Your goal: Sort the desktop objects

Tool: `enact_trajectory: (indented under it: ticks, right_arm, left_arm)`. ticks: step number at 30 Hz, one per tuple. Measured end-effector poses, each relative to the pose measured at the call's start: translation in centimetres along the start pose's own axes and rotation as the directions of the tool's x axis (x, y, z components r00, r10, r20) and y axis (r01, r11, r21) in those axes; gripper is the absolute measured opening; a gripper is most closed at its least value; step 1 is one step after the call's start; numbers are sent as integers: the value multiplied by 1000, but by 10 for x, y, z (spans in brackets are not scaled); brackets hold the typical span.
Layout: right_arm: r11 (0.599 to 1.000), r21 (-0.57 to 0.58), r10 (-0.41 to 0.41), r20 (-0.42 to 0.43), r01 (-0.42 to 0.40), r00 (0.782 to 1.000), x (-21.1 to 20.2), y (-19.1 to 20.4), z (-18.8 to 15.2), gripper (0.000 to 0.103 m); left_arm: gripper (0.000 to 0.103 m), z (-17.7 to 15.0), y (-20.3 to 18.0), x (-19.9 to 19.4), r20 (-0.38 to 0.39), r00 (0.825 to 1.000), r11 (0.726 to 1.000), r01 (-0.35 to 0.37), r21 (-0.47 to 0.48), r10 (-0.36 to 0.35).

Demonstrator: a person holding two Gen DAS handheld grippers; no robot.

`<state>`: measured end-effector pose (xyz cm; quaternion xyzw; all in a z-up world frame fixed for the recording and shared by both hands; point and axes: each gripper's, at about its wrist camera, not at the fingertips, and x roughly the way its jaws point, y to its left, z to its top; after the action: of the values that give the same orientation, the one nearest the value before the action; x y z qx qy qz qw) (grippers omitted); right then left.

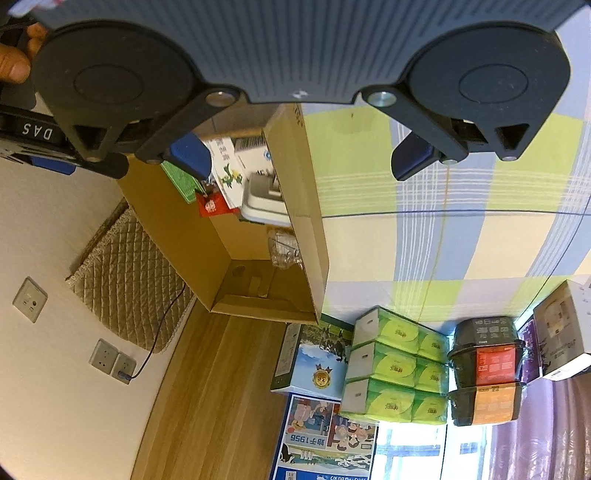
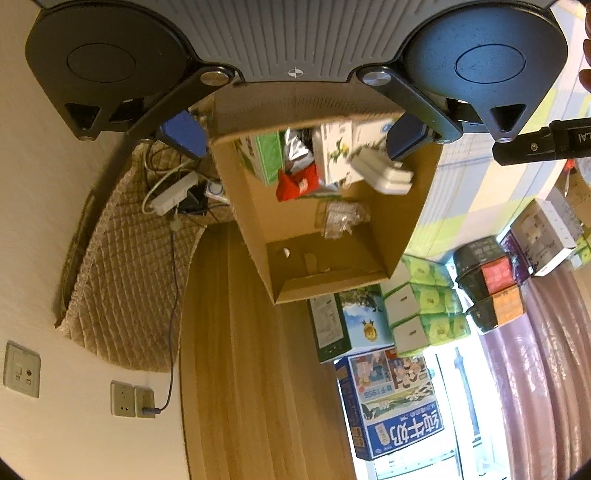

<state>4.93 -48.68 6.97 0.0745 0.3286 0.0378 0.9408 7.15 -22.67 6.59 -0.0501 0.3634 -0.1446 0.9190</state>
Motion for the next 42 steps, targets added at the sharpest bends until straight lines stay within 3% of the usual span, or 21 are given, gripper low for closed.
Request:
enact_trajectory:
  ticks: [10,22,42]
  right_arm:
    - [1000,-18,5,-26,-5,1000,-33,12,-13,101]
    - [999,-31,-17,-83,14,996,-61,21,-42,101]
    - [999,-35,-8,-120,4,993,-69,32,-64,101]
  left_arm:
    - [102,-18,3,-34,-6,1000,1000,-17,-14,17]
    - [102,-45,-3,-53,-41,999,999,-18,46,20]
    - [102,-73,-1,-66,-78,995,996,-61,67,66]
